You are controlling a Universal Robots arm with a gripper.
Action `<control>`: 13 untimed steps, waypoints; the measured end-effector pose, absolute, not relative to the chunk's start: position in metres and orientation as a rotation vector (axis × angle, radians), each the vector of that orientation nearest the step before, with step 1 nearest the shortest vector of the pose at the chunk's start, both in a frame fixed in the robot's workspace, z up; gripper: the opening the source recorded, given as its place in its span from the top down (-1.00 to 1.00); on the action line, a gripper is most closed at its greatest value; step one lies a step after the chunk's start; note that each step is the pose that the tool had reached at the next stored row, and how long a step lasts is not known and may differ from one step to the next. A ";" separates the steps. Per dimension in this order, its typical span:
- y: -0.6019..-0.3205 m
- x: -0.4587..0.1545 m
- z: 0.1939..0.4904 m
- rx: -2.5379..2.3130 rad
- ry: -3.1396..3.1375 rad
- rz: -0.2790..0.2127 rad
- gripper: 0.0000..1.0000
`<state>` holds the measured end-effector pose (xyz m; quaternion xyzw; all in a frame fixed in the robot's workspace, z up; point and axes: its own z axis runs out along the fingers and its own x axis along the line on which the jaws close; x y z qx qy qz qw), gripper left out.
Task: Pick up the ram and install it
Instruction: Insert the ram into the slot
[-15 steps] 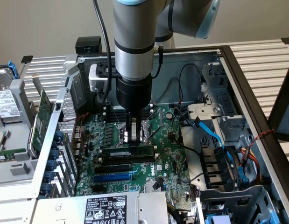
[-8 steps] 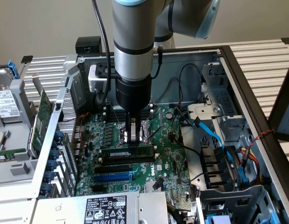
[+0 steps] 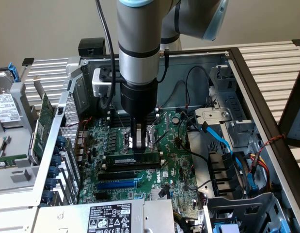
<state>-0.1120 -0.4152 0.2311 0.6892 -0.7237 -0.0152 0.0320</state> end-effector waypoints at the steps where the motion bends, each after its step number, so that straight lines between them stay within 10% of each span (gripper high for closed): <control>1: -0.415 -0.112 0.231 2.122 -2.228 -0.047 0.74; 13: -0.415 -0.113 0.227 2.120 -2.230 -0.047 0.74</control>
